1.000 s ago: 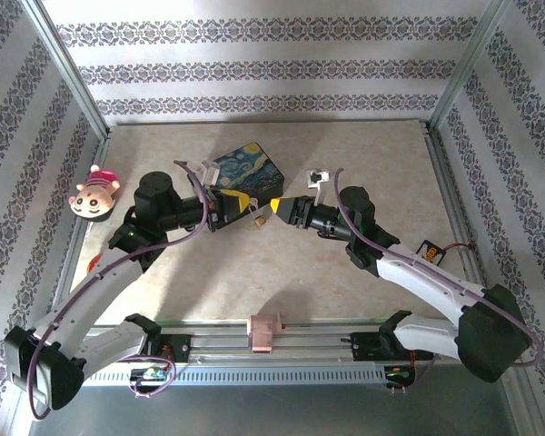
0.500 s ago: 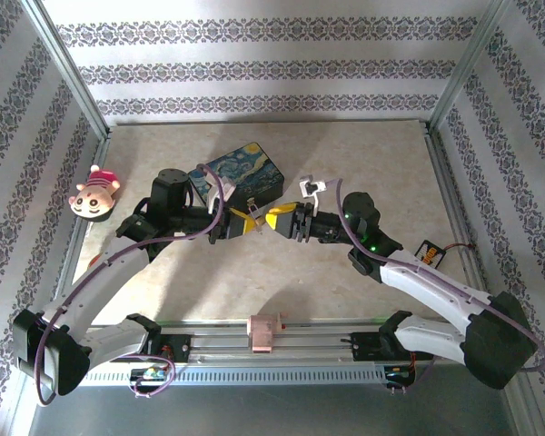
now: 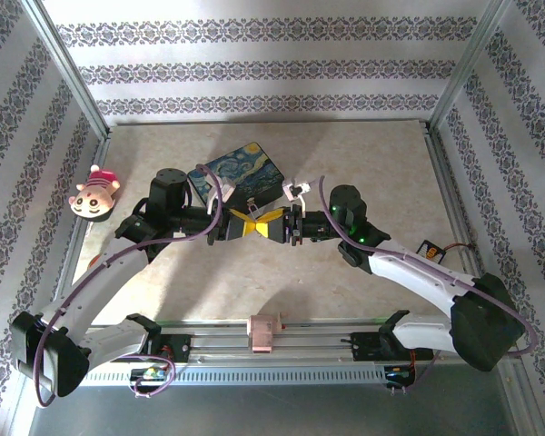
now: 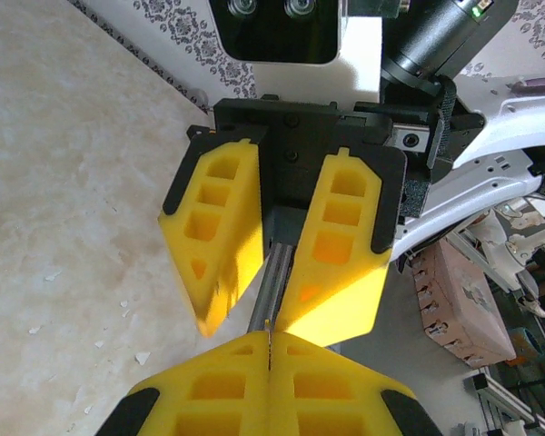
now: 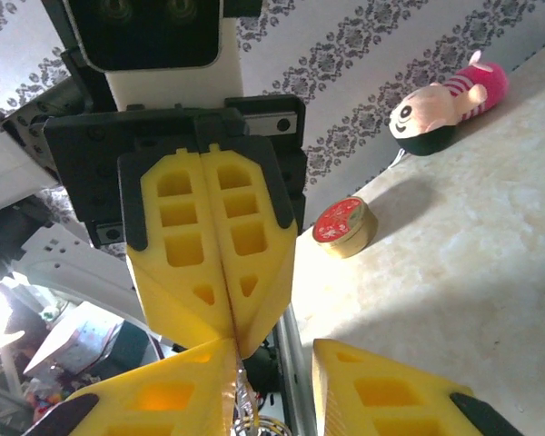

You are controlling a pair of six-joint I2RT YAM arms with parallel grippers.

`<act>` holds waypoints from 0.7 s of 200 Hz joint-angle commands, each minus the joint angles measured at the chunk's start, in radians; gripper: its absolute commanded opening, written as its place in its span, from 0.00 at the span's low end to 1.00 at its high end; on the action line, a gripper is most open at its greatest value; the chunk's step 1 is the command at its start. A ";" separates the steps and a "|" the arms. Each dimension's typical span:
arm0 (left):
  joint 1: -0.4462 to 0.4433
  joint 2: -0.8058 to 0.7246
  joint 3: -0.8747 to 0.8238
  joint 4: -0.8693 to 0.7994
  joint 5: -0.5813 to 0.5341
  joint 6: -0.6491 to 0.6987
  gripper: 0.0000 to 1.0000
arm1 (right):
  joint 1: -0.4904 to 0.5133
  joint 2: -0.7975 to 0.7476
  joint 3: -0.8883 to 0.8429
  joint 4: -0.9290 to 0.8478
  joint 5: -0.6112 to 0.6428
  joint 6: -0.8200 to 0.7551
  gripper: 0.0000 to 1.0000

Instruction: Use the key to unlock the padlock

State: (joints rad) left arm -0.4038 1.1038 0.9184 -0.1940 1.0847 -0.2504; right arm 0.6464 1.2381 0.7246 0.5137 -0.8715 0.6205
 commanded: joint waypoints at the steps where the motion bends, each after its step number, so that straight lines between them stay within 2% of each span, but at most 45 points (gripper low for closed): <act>1: 0.003 -0.027 -0.008 0.062 0.035 -0.018 0.00 | 0.014 -0.003 0.027 0.036 -0.062 -0.031 0.28; 69: 0.005 -0.041 -0.009 0.082 0.030 -0.030 0.00 | 0.013 0.012 0.028 0.028 -0.082 -0.033 0.27; 140: 0.004 -0.046 -0.014 0.079 0.030 -0.027 0.00 | 0.008 0.017 0.035 0.022 -0.085 -0.036 0.21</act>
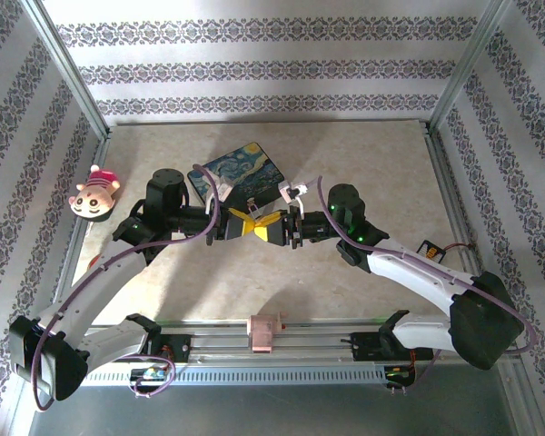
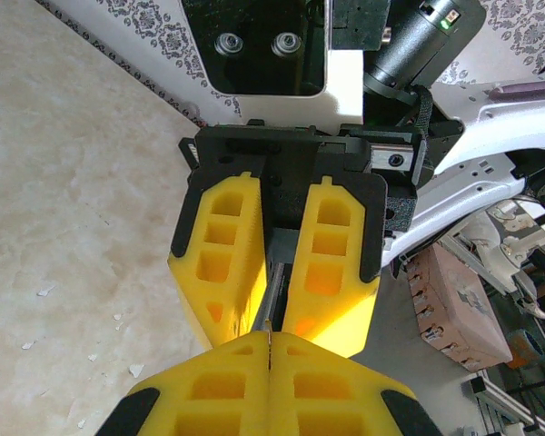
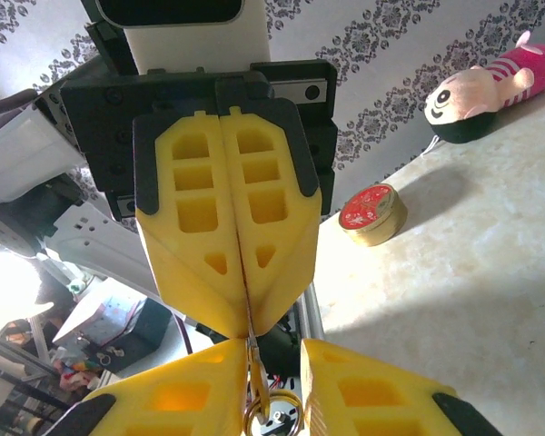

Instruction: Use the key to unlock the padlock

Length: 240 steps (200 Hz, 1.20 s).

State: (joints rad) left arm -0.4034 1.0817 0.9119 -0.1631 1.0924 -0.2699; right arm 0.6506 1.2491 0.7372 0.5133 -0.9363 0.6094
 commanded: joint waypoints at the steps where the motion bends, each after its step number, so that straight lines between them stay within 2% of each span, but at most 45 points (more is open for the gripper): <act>1: 0.004 -0.024 -0.007 0.047 0.022 -0.008 0.00 | 0.003 0.006 0.022 0.022 -0.020 -0.025 0.21; 240: 0.031 -0.035 -0.031 0.114 0.010 -0.046 0.00 | -0.008 -0.037 -0.016 0.027 -0.029 -0.030 0.10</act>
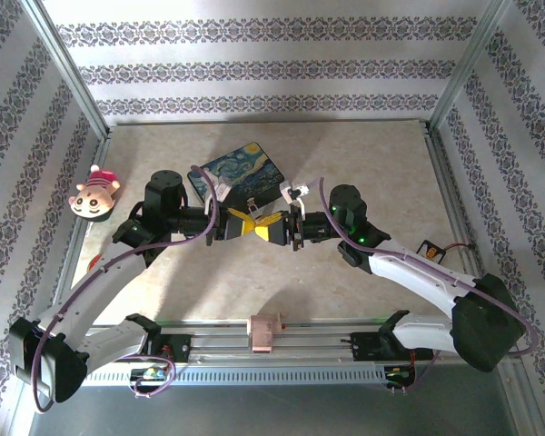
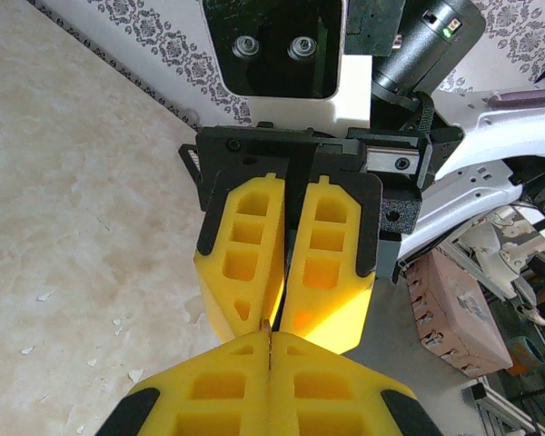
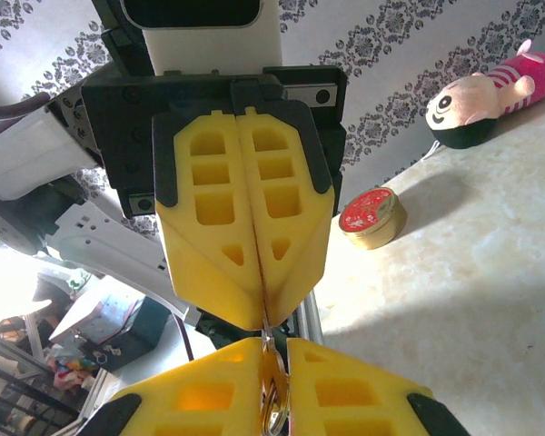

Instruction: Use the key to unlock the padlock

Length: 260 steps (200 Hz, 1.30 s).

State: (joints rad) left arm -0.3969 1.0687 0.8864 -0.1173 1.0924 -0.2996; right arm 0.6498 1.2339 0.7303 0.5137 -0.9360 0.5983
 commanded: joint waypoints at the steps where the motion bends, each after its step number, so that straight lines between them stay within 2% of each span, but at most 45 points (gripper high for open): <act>1: 0.024 -0.022 -0.006 0.068 0.010 -0.016 0.00 | -0.008 -0.023 -0.009 0.026 -0.030 -0.018 0.10; 54: 0.030 -0.023 -0.020 0.086 0.007 -0.027 0.00 | -0.003 -0.024 -0.009 0.031 -0.028 -0.017 0.10; 120: 0.035 -0.033 -0.041 0.136 0.010 -0.054 0.00 | -0.002 -0.027 -0.015 0.036 -0.020 -0.018 0.14; 177: 0.035 -0.021 -0.046 0.154 -0.003 -0.069 0.00 | 0.003 -0.021 -0.003 0.040 -0.029 -0.018 0.00; 212: 0.045 -0.033 -0.053 0.152 -0.071 -0.087 0.00 | -0.001 -0.029 -0.015 0.036 -0.004 -0.016 0.00; 217: 0.047 -0.035 -0.053 0.153 -0.083 -0.092 0.04 | -0.001 -0.030 -0.018 0.034 0.000 -0.015 0.00; 222: 0.048 -0.037 -0.054 0.153 -0.095 -0.096 0.12 | -0.002 -0.031 -0.020 0.034 0.002 -0.015 0.00; 239: 0.051 -0.051 -0.067 0.170 -0.143 -0.111 0.56 | -0.005 -0.030 -0.022 0.028 0.006 -0.014 0.00; 260: 0.053 -0.071 -0.085 0.202 -0.214 -0.142 0.89 | -0.017 -0.024 -0.025 0.016 0.029 -0.007 0.00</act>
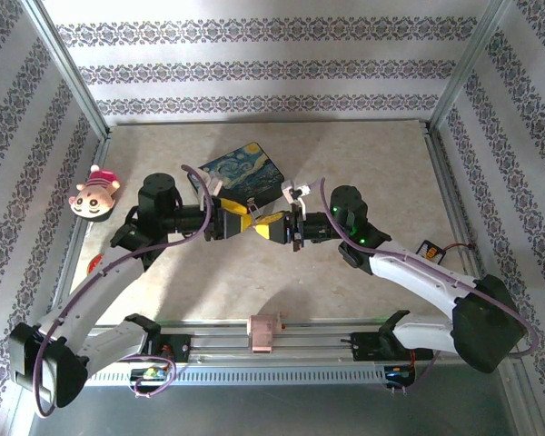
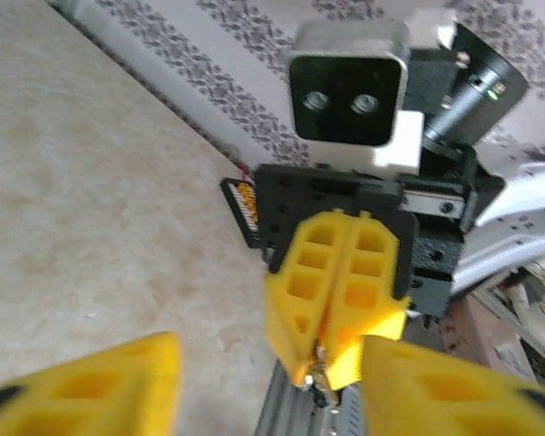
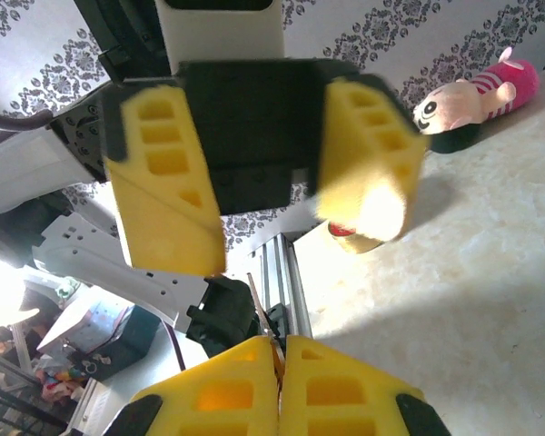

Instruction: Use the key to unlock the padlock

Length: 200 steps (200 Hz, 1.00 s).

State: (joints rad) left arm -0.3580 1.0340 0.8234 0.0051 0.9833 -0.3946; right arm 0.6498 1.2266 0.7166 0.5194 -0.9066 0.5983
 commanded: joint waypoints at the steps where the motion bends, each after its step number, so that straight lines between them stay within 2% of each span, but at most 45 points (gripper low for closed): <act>1: 0.014 -0.037 -0.024 0.081 -0.109 -0.049 0.91 | -0.018 -0.017 -0.011 0.010 0.000 -0.006 0.00; 9: 0.013 -0.043 -0.028 0.082 -0.140 -0.059 1.00 | -0.024 -0.014 -0.012 0.007 0.009 -0.002 0.00; 58: 0.014 -0.079 -0.046 0.044 -0.335 -0.065 0.99 | -0.057 0.040 0.001 -0.034 0.046 0.051 0.00; 80: 0.012 -0.080 -0.060 0.077 -0.381 -0.109 1.00 | -0.066 0.084 0.016 -0.026 0.045 0.098 0.00; 90: 0.011 -0.067 -0.058 0.095 -0.354 -0.124 0.86 | -0.066 0.104 0.025 -0.018 0.037 0.106 0.00; 104: 0.006 -0.034 -0.042 0.104 -0.288 -0.134 0.76 | -0.063 0.124 0.038 -0.009 0.028 0.115 0.00; 130: -0.012 0.002 -0.032 0.098 -0.224 -0.138 0.69 | -0.061 0.132 0.062 -0.016 0.063 0.152 0.00; 167: -0.034 0.010 -0.031 0.040 -0.237 -0.133 0.60 | -0.045 0.116 0.075 -0.029 0.132 0.216 0.00; 200: -0.054 0.027 -0.051 0.167 -0.173 -0.217 0.48 | -0.026 0.085 0.073 -0.050 0.164 0.217 0.00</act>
State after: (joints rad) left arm -0.3923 1.0504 0.7761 0.0608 0.7414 -0.5415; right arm 0.6060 1.3518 0.7662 0.4709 -0.7803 0.7959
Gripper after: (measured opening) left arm 0.515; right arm 0.043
